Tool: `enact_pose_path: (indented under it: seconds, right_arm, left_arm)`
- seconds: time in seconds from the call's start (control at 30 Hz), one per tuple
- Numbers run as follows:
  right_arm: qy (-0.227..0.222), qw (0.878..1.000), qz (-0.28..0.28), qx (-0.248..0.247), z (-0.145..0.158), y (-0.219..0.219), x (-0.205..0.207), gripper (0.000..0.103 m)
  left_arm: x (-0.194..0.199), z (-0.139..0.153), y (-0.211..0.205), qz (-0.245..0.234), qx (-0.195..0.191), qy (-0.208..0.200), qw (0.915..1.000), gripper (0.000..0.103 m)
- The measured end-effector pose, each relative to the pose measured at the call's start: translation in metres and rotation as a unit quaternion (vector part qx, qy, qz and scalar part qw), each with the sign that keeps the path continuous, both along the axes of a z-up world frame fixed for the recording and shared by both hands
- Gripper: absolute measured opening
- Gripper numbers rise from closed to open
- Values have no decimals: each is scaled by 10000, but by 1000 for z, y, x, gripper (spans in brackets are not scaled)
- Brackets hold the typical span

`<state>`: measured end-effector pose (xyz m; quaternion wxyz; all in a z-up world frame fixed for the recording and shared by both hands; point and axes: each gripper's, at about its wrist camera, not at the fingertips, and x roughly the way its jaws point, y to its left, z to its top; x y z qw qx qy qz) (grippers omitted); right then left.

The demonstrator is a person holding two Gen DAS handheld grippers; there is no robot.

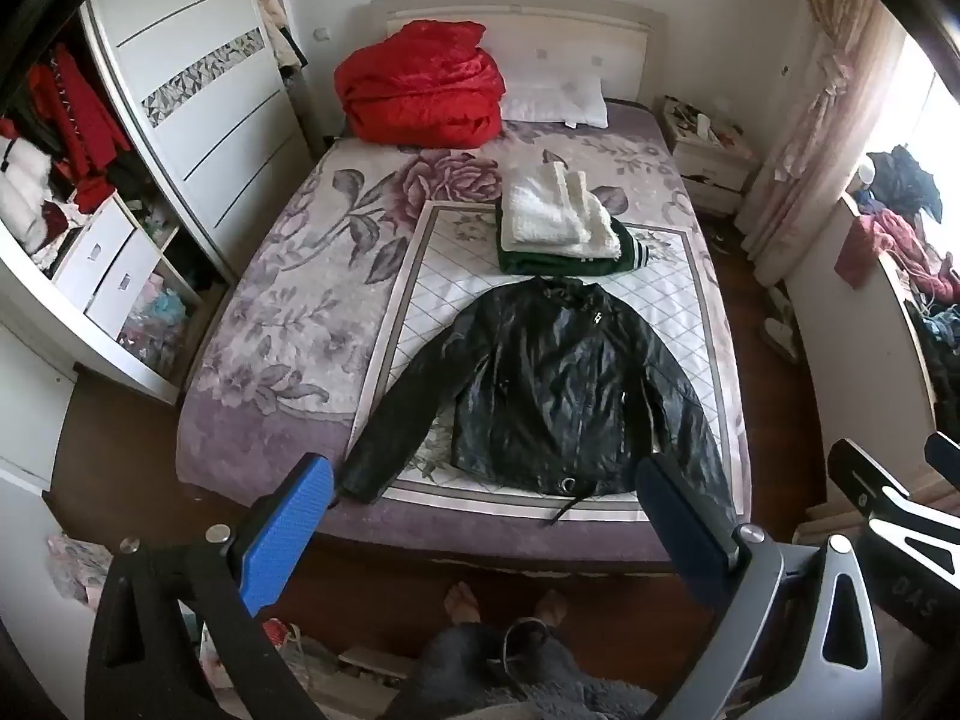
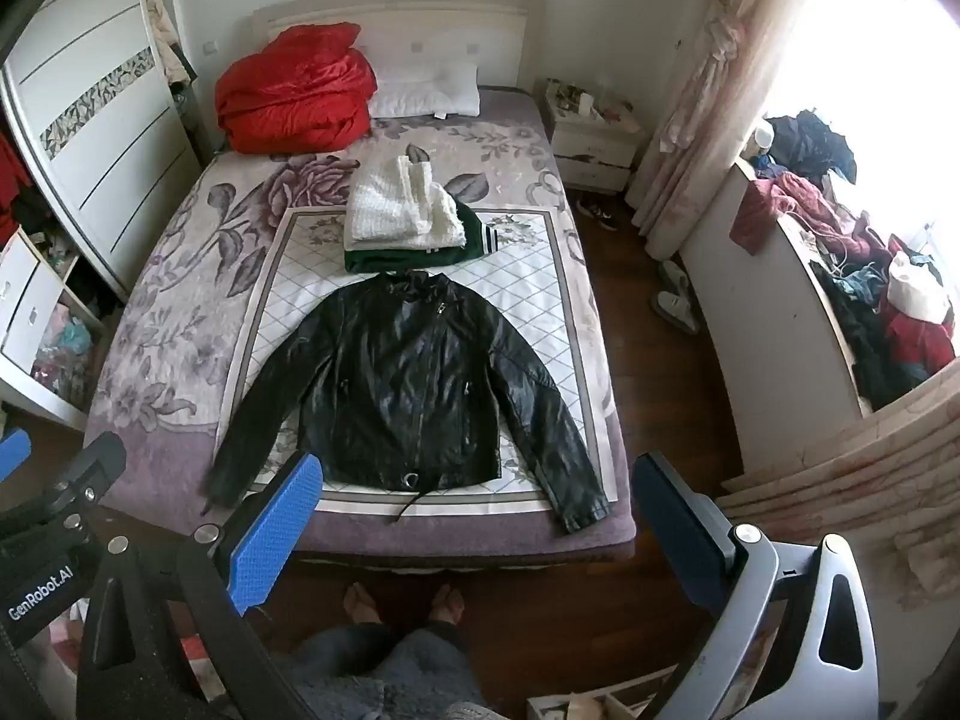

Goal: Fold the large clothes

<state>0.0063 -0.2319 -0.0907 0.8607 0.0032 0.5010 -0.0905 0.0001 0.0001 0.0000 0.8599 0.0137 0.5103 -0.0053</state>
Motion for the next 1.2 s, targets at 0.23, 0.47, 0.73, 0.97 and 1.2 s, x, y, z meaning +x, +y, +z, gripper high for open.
enact_pose_path:
  seconds: [0.23, 0.47, 0.73, 0.97, 1.2]
  right_arm:
    - [6, 10000, 8, -11, 0, -2, 1, 103]
    - [27, 10000, 14, -28, 0, 0, 4, 103]
    - [29, 10000, 2, -37, 1, 1, 5, 103]
    - [26, 10000, -6, -39, -1, -1, 6, 103]
    - [22, 10000, -5, -42, -1, -1, 7, 103]
  left_arm:
    - [-4, -6, -6, -9, -24, 52, 10000, 103]
    - [2, -7, -5, -32, -49, 77, 10000, 103]
    - [3, -6, -4, -38, -59, 80, 9999, 103]
    - [3, -5, -4, -38, -62, 82, 9999, 103]
    - [4, -4, -3, -37, -68, 83, 9999, 103]
